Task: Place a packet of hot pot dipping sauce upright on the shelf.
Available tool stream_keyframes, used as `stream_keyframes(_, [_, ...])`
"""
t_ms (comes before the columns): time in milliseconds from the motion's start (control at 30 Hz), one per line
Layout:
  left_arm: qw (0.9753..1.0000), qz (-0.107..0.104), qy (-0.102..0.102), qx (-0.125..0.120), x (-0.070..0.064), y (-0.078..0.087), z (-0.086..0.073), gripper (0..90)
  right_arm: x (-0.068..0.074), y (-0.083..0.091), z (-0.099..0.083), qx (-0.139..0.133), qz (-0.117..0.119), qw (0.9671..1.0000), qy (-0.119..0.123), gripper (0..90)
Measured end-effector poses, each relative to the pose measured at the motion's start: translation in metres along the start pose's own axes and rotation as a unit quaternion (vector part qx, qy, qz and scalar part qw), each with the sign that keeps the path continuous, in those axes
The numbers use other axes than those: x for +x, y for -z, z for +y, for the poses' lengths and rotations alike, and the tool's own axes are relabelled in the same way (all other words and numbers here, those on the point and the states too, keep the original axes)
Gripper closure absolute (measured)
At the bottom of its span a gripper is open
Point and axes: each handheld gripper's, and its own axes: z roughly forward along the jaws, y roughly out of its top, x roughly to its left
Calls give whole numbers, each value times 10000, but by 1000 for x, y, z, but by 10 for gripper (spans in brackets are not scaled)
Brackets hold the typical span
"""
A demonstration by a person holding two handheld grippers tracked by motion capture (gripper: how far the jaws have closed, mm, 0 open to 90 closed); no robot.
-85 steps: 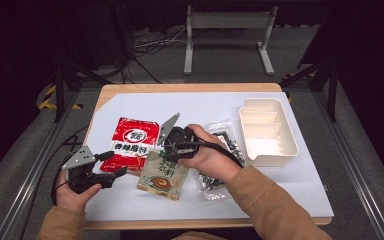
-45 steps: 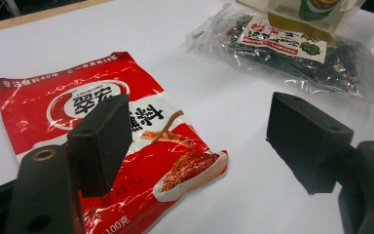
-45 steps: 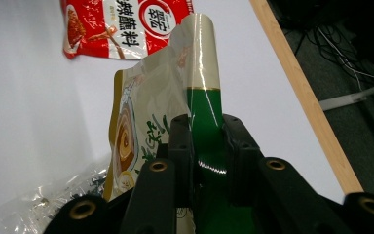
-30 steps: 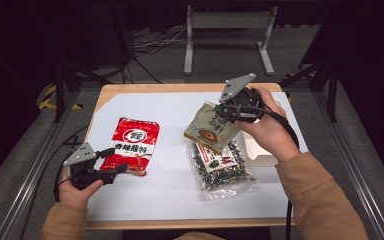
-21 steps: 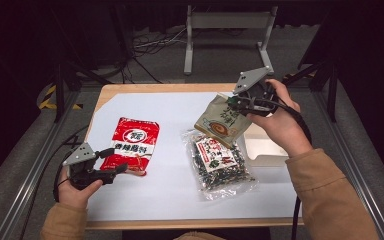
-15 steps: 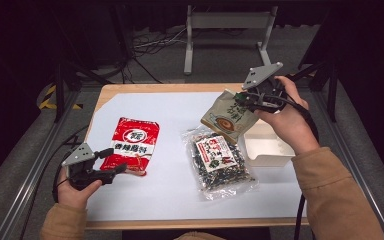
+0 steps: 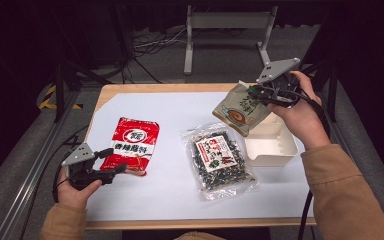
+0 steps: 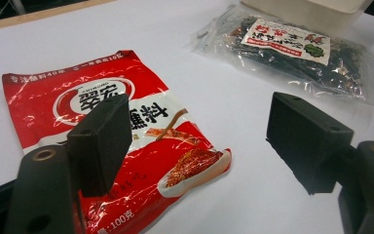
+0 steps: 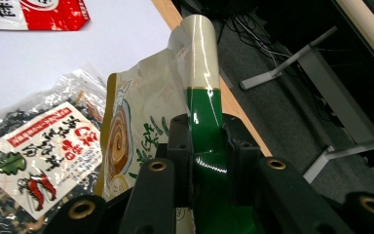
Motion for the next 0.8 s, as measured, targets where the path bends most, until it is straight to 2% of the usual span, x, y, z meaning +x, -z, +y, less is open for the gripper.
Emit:
stream_keyframes(433, [10000, 27, 48, -1, -1, 2, -2, 252, -27, 3, -17, 58, -256, 9996, 81, 761])
stream_keyframes(667, [9999, 124, 101, 22, -2, 8, -7, 252, -41, 2, -22, 55, -364, 9990, 245, 760])
stream_keyframes(800, [9997, 167, 146, 54, -4, 12, -12, 251, -49, 1, -25, 68, -399, 9988, 258, 760])
